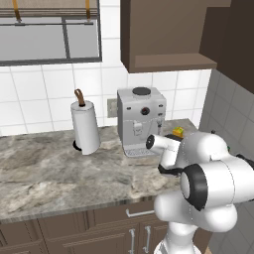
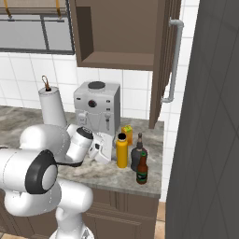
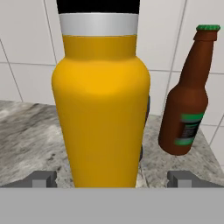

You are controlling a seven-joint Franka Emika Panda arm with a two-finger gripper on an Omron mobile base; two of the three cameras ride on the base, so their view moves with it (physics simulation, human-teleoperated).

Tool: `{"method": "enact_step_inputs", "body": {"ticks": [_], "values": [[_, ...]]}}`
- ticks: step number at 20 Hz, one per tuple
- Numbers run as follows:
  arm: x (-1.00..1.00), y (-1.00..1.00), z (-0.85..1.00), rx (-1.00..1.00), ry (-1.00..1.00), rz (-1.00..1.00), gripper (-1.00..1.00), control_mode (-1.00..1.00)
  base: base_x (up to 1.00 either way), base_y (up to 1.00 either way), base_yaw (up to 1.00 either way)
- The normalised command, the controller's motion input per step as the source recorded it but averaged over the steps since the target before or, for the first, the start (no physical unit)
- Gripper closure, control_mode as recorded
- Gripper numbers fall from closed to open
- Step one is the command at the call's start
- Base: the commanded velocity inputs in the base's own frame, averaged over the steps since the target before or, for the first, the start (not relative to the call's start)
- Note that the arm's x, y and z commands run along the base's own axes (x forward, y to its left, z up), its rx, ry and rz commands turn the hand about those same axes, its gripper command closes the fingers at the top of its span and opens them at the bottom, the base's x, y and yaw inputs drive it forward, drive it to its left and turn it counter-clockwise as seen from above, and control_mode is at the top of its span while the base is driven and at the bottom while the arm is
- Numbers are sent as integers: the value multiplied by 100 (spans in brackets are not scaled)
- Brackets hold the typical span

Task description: Sort all alcoholic drinks to one cabinet, and non-alcoholic drinks to the other.

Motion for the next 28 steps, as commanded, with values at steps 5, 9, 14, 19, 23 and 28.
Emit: {"method": "enact_step_inputs", "body": {"ticks": [5,9,14,19,23,28], "values": [[-8,-8,0,0,0,0,-100,-100,0,0,0],[-1,-9,0,0,0,0,-100,-100,0,0,0],[0,-9,0,0,0,0,-100,-100,0,0,0],[0,-4,0,0,0,0,-100,-100,0,0,0],[0,-4,0,0,0,0,-100,-100,0,0,0],[0,-8,-1,0,2,0,-100,-100,0,0,0]]}}
